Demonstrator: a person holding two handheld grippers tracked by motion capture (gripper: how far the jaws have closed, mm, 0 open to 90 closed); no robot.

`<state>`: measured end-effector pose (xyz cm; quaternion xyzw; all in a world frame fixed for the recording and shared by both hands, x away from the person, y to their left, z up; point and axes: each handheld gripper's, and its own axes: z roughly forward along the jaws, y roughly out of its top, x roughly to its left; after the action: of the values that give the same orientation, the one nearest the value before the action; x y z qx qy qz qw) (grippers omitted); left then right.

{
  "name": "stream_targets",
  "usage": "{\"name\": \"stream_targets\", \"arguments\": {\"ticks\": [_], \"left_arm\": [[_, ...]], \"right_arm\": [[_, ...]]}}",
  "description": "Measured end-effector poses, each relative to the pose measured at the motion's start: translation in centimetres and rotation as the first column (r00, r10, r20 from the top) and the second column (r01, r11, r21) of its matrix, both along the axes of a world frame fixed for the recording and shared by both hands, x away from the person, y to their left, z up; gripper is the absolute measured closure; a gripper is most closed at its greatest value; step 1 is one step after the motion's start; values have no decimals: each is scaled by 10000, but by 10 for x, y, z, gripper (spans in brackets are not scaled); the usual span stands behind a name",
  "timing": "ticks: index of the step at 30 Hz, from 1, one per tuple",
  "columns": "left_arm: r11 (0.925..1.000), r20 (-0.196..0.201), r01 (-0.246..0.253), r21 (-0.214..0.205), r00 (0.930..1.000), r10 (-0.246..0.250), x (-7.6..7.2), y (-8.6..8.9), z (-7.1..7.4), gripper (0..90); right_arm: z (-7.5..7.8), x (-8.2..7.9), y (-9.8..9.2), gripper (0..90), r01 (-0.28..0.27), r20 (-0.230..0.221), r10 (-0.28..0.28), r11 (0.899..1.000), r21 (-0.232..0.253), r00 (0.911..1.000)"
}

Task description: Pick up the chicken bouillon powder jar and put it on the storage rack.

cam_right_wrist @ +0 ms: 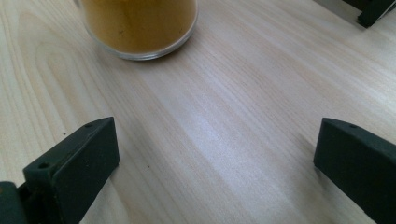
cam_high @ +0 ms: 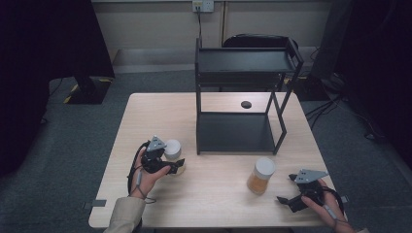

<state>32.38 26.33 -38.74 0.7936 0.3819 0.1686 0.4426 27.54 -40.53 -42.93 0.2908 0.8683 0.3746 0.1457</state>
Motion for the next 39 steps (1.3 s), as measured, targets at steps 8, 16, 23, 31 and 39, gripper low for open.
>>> {"name": "stream_targets", "arguments": {"ticks": [8,16,23,31,39], "left_arm": [[9999,128,44,-122,9999,-42,4,-2,1,263],[9996,308,265,-7,9992,-265,7,-4,2,317],[9983,424,476,338,9979,-490,8,-5,6,334],[9976,308,510,470,9981,-525,9,-7,10,338],[9973,36,703,194,9975,-703,12,-7,12,342]], "right_arm": [[0,0,0,0,3,-1,-3,10000,-1,10000],[0,0,0,0,2,0,-2,10000,1,10000],[0,0,0,0,3,-2,-3,10000,0,10000],[0,0,0,0,3,-2,-3,10000,0,10000],[0,0,0,0,3,-1,-3,10000,0,10000]]}}
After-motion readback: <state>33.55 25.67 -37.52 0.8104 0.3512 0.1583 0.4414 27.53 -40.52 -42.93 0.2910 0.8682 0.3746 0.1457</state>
